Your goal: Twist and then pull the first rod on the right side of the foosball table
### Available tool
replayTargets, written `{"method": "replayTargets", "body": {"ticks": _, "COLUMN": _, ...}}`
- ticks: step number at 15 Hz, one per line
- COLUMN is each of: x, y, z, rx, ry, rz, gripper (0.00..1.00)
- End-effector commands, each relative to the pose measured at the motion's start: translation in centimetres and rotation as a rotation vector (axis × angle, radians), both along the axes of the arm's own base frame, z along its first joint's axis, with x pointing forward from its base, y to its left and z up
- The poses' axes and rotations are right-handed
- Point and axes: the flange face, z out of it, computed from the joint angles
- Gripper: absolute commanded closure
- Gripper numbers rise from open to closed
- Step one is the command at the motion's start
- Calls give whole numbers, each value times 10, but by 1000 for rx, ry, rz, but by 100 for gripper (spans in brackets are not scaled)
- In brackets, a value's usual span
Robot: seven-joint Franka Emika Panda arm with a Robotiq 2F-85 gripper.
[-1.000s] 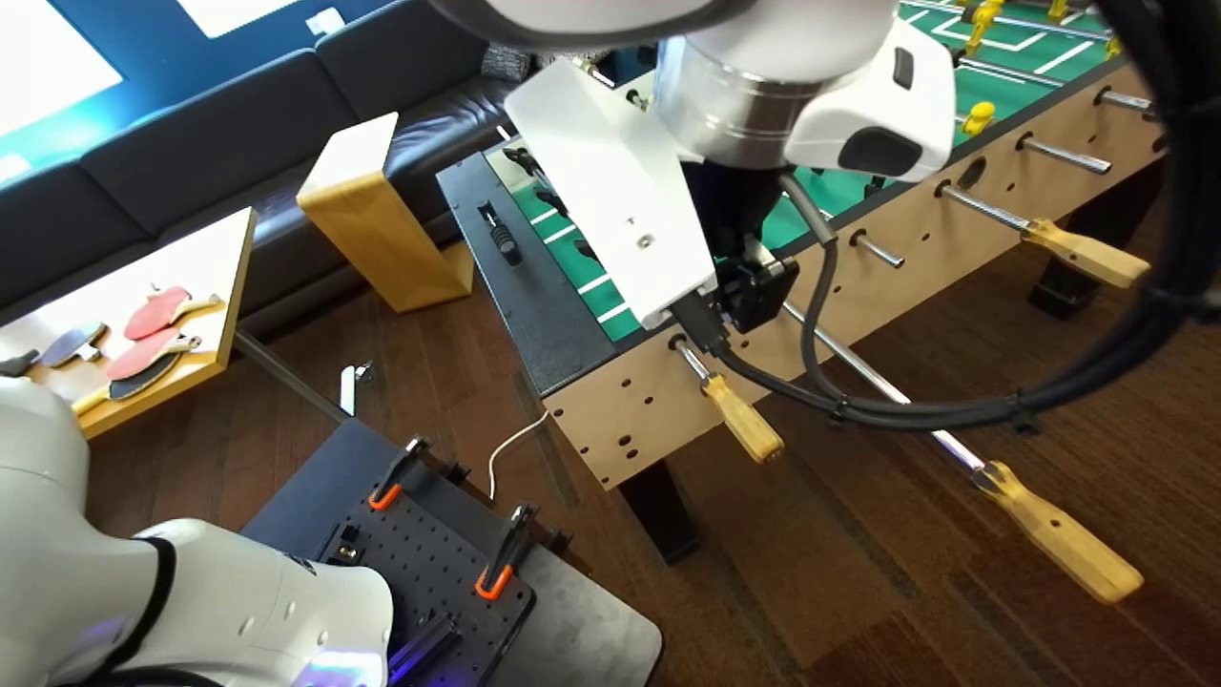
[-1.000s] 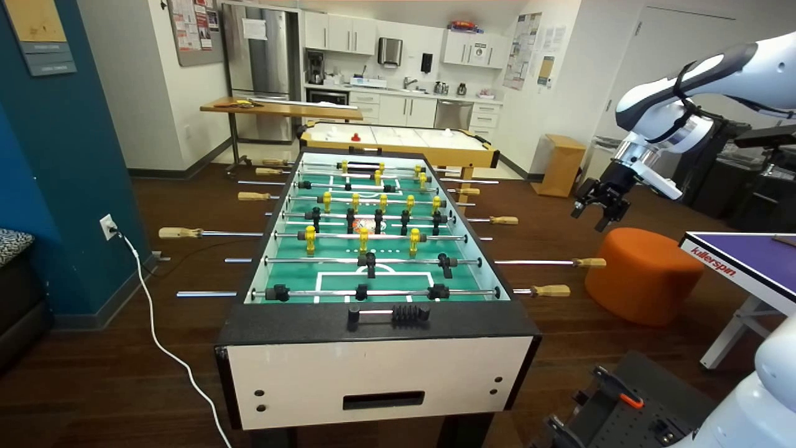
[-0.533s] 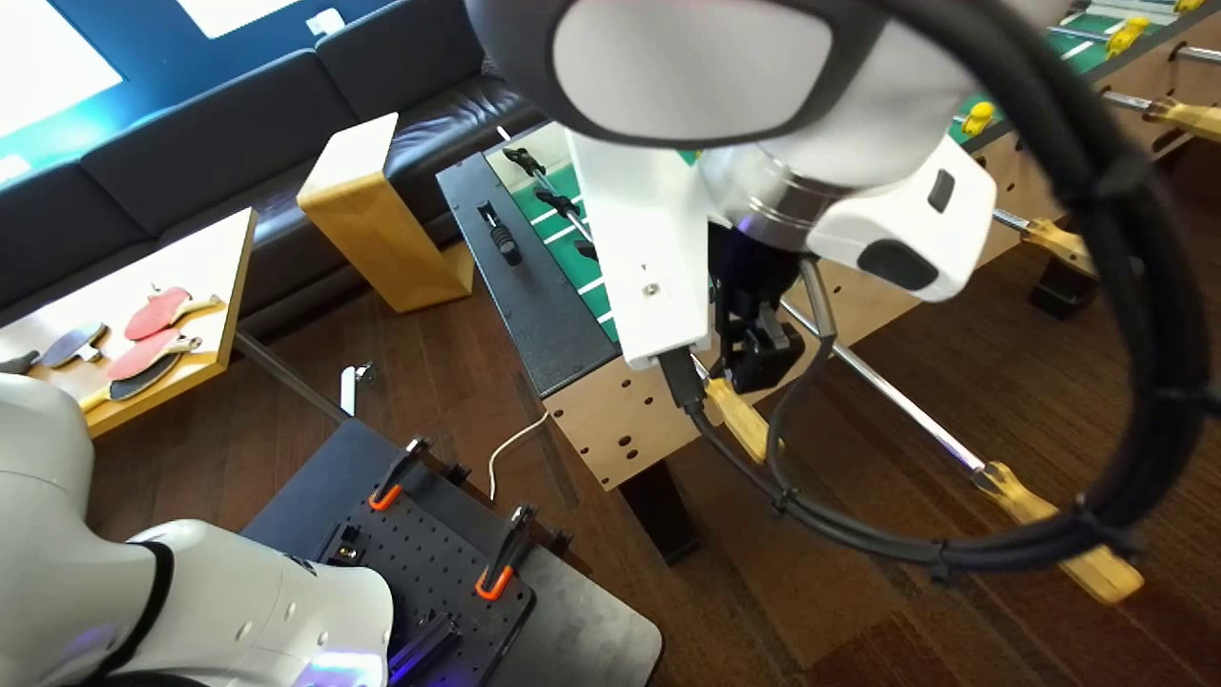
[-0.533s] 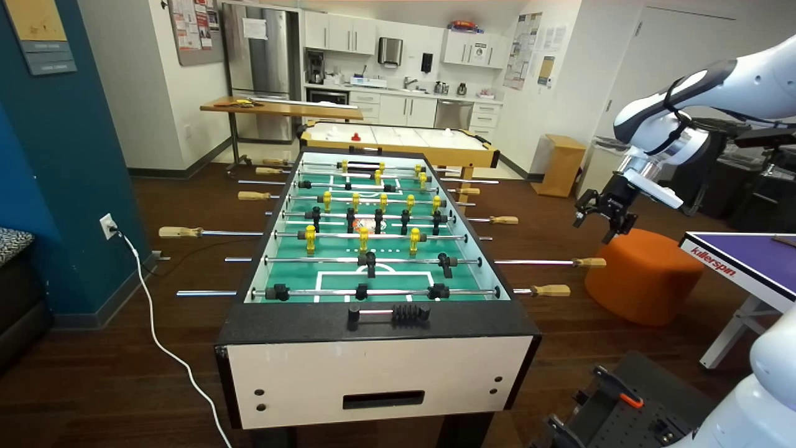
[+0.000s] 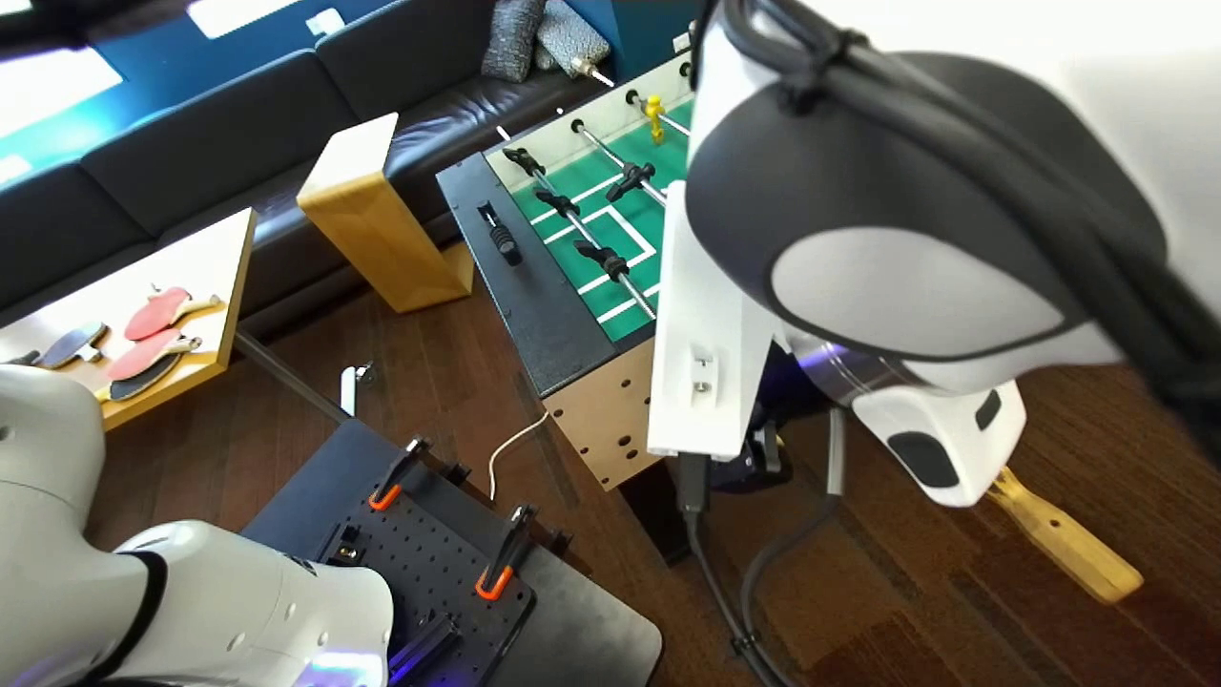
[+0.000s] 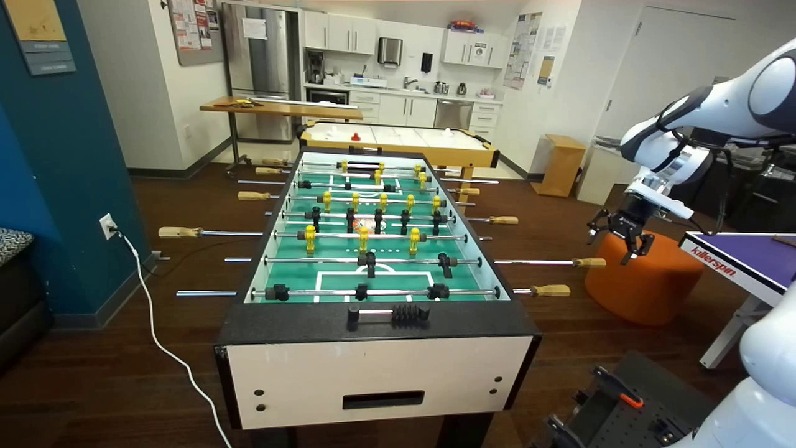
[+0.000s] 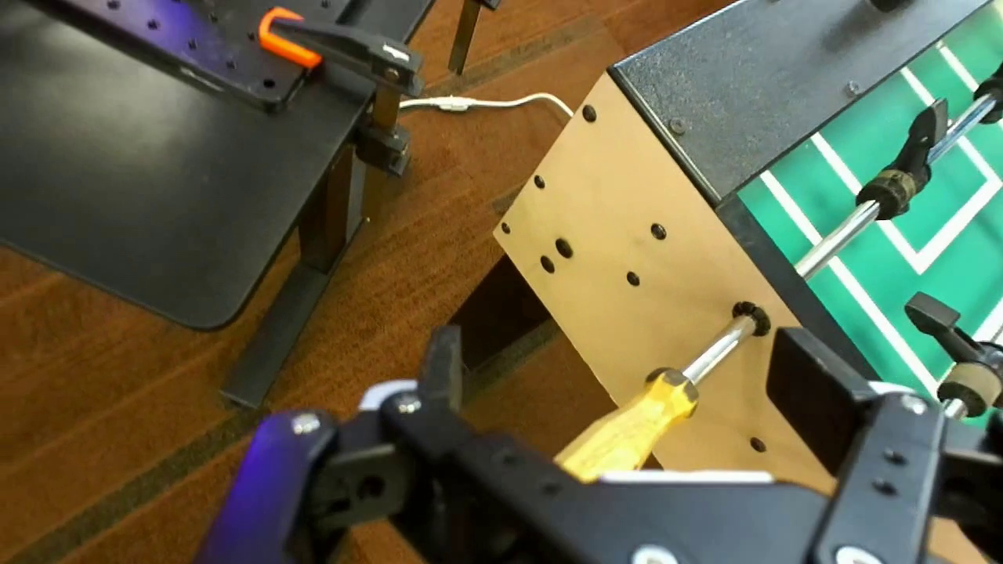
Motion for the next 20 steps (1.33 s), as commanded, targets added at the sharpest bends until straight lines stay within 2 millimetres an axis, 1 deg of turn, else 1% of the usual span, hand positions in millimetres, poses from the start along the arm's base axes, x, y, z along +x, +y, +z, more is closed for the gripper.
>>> {"method": "replayTargets", "body": {"ticks": 1, "x": -2, "y": -3, "z": -4, "rx": 20, "ry": 21, "rz": -18, "gripper": 0}}
{"method": "replayTargets", "body": {"ticks": 3, "x": -3, "y": -5, "z": -8, "rx": 31, "ry": 36, "rz": -30, "gripper": 0}}
{"method": "replayTargets", "body": {"ticks": 5, "x": -2, "y": -5, "z": -7, "rx": 32, "ry": 40, "rz": -33, "gripper": 0}}
{"method": "replayTargets", "body": {"ticks": 7, "x": 1, "y": -14, "z": -14, "rx": 110, "ry": 50, "rz": -97, "gripper": 0}}
{"method": "replayTargets", "body": {"ticks": 9, "x": -4, "y": -24, "z": -25, "rx": 195, "ry": 53, "rz": -176, "gripper": 0}}
{"method": "replayTargets", "body": {"ticks": 15, "x": -28, "y": -59, "z": -72, "rx": 424, "ry": 100, "rz": -385, "gripper": 0}}
{"method": "replayTargets", "body": {"ticks": 16, "x": -31, "y": -61, "z": -79, "rx": 466, "ry": 116, "rz": -412, "gripper": 0}}
{"method": "replayTargets", "body": {"ticks": 17, "x": -34, "y": -59, "z": -82, "rx": 516, "ry": 135, "rz": -429, "gripper": 0}}
{"method": "replayTargets", "body": {"ticks": 18, "x": -38, "y": -54, "z": -80, "rx": 438, "ry": 100, "rz": -396, "gripper": 0}}
{"method": "replayTargets", "body": {"ticks": 20, "x": -43, "y": -57, "z": -91, "rx": 488, "ry": 114, "rz": -417, "gripper": 0}}
